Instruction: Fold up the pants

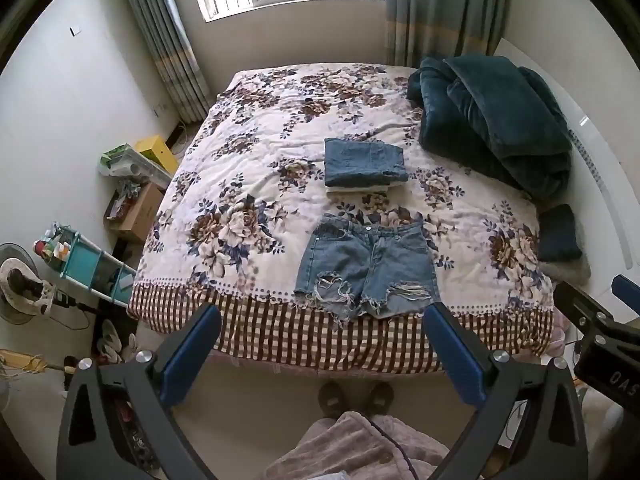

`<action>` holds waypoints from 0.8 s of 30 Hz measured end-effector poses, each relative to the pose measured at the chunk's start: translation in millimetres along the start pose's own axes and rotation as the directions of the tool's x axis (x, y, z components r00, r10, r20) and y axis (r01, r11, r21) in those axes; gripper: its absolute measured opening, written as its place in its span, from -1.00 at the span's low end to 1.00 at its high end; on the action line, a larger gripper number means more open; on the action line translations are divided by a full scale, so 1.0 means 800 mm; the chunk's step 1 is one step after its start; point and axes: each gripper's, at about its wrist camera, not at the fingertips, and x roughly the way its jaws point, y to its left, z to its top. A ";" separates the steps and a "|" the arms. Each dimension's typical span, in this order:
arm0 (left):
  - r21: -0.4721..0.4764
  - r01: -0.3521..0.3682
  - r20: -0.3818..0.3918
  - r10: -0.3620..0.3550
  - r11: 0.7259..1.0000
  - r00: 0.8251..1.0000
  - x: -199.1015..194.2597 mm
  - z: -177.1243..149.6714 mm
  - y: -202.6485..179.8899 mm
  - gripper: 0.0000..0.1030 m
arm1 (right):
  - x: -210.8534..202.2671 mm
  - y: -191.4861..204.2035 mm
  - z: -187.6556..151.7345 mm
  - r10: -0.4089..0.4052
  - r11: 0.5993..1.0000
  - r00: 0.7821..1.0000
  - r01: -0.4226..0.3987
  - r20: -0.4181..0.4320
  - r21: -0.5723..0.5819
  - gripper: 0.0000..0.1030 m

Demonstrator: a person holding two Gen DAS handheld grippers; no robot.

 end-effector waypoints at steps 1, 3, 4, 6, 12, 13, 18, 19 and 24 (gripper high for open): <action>0.000 0.002 0.008 -0.002 1.000 1.000 -0.003 -0.001 -0.001 1.00 | -0.001 0.000 0.000 -0.001 1.000 1.000 0.001 0.003 -0.001 1.00; -0.001 0.004 0.014 -0.004 1.000 1.000 -0.005 0.003 -0.003 1.00 | -0.005 -0.002 -0.001 -0.003 1.000 1.000 0.003 0.007 -0.004 1.00; -0.002 0.007 0.021 -0.006 1.000 1.000 -0.007 -0.001 -0.003 1.00 | -0.008 -0.004 0.000 -0.005 1.000 1.000 0.005 0.009 -0.006 1.00; -0.007 0.013 0.029 -0.013 1.000 0.999 -0.009 -0.003 -0.001 1.00 | -0.010 -0.004 0.000 -0.008 1.000 1.000 0.008 0.014 -0.007 1.00; -0.012 0.025 0.044 -0.025 1.000 0.999 -0.010 -0.012 0.006 1.00 | -0.027 -0.013 -0.006 -0.018 1.000 0.999 0.018 0.027 -0.005 1.00; -0.013 0.025 0.047 -0.025 1.000 0.999 -0.011 -0.013 0.005 1.00 | -0.028 -0.014 -0.007 -0.018 1.000 0.999 0.018 0.029 -0.002 1.00; -0.013 0.032 0.061 -0.031 0.999 0.998 -0.016 -0.020 0.006 1.00 | -0.032 -0.016 -0.006 -0.022 1.000 0.999 0.022 0.028 -0.006 1.00; -0.011 0.033 0.062 -0.032 0.999 0.998 -0.017 -0.021 0.006 1.00 | -0.034 -0.018 -0.006 -0.022 1.000 0.999 0.022 0.028 -0.006 1.00; -0.012 0.045 0.067 -0.044 0.999 0.997 -0.021 -0.023 0.006 1.00 | -0.037 -0.018 -0.004 -0.025 1.000 0.999 0.026 0.030 -0.006 1.00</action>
